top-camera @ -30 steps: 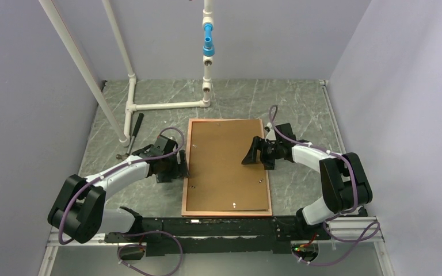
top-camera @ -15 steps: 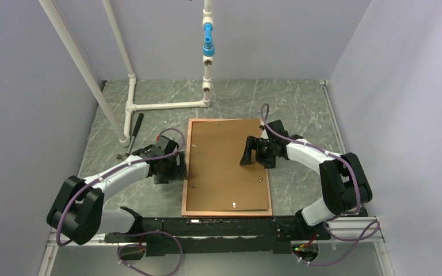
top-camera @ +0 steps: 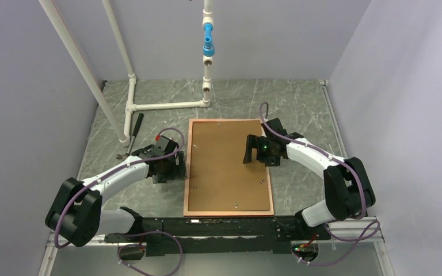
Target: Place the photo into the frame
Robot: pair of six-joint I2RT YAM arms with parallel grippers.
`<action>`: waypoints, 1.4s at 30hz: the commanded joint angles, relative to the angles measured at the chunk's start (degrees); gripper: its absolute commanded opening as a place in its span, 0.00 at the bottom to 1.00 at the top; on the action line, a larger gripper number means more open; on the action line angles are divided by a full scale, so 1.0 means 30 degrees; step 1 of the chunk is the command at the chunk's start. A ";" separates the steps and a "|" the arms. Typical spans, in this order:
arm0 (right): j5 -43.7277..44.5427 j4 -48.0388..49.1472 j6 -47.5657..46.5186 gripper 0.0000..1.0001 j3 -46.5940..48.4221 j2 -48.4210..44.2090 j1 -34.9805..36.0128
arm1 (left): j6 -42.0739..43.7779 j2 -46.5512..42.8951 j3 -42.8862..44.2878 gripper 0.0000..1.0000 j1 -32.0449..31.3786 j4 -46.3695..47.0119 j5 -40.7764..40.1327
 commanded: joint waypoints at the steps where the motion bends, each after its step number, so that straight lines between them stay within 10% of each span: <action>1: 0.1618 -0.0978 -0.0449 1.00 0.0902 -0.1155 -0.0004 | 0.0218 -0.0477 0.0671 0.87 -0.0148 -0.0188 -0.0462; 42: -0.2949 -0.0251 -0.1211 1.00 -0.2285 -0.2564 -0.3856 | -0.0743 0.1162 0.0330 0.82 -0.3051 0.1845 0.1281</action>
